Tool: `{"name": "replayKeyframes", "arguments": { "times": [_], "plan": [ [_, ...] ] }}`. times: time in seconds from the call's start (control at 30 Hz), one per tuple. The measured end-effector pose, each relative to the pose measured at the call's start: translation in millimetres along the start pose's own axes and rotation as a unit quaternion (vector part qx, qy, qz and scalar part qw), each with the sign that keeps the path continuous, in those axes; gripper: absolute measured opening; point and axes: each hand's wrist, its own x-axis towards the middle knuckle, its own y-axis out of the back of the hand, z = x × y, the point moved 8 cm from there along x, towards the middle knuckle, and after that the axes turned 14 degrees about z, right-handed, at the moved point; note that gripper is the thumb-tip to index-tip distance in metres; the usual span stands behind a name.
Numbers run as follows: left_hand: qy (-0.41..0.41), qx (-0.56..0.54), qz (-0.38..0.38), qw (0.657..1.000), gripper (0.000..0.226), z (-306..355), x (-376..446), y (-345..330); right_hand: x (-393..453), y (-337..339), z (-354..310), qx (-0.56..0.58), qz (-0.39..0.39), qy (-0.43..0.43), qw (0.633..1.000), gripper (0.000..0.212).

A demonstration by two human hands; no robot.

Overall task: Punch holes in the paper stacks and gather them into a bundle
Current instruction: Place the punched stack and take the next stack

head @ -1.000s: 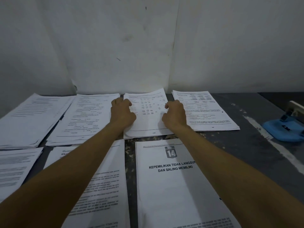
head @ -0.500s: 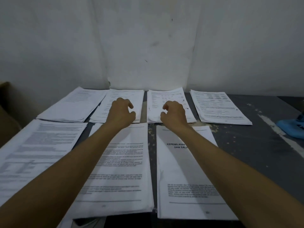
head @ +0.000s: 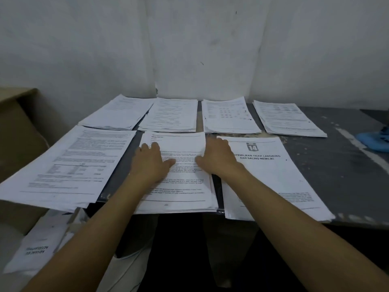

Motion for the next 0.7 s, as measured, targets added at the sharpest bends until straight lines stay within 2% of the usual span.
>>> {"name": "replayKeyframes", "arguments": {
  "times": [0.1,0.27,0.37,0.53,0.7],
  "plan": [
    [0.003,0.036,0.006,0.999,0.096,-3,1,5,-4,-4,-5,-0.068,-0.021,-0.016,0.997,0.037],
    [0.025,0.02,0.024,0.999,0.104,-9,6,7,2,-8,-19,-0.121,-0.049,-0.02,0.991,0.012],
    [0.037,0.005,0.048,0.998,0.101,-15,8,5,6,-10,-28,-0.122,-0.046,-0.021,0.991,0.019],
    [0.054,-0.088,0.144,0.984,0.086,-28,-2,4,13,-13,-25,-0.094,-0.015,-0.064,0.993,0.013],
    [0.078,-0.122,0.156,0.977,0.085,-32,1,1,18,-18,-15,-0.036,-0.039,-0.125,0.991,0.019]
  ]
}}
